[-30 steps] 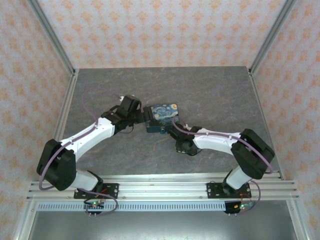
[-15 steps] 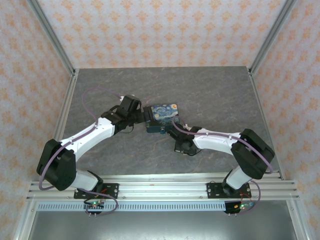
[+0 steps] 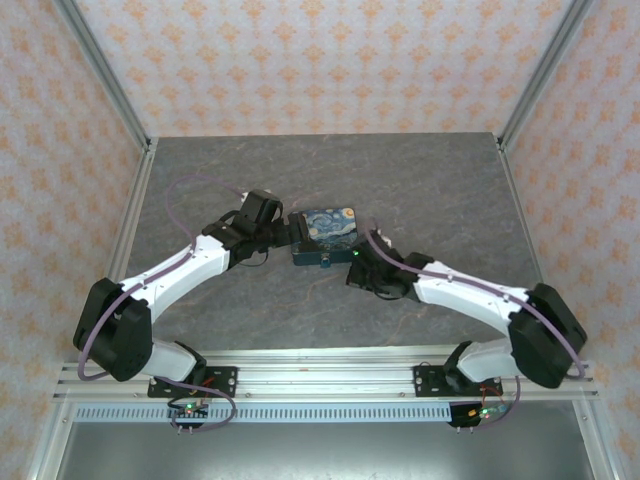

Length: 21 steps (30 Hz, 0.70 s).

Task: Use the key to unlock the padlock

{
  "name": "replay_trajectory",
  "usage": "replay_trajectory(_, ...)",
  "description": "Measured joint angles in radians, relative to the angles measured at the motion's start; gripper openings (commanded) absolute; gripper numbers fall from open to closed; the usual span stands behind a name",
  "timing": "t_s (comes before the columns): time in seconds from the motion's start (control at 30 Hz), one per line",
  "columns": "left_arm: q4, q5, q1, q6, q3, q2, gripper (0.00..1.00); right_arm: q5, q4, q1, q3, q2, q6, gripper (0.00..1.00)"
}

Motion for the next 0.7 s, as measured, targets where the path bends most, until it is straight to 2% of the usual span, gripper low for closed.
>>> replay_trajectory(0.13, 0.029, 0.067, 0.006, -0.004, 0.000, 0.000, 1.00, -0.123, 0.147, -0.098, -0.072, -0.061, -0.049, 0.00)
replay_trajectory(0.33, 0.100, 0.216, 0.037, -0.002, 0.010, 0.000, 0.96, -0.374, 0.339, -0.220, -0.125, -0.060, -0.110, 0.00)
replay_trajectory(0.47, 0.136, 0.303, 0.048, 0.003, 0.041, 0.013, 0.88, -0.531, 0.457, -0.276, -0.107, 0.010, -0.134, 0.00)
replay_trajectory(0.7, 0.187, 0.429, 0.058, -0.015, 0.117, 0.099, 0.74, -0.737, 0.558, -0.293, 0.040, 0.204, -0.158, 0.00)
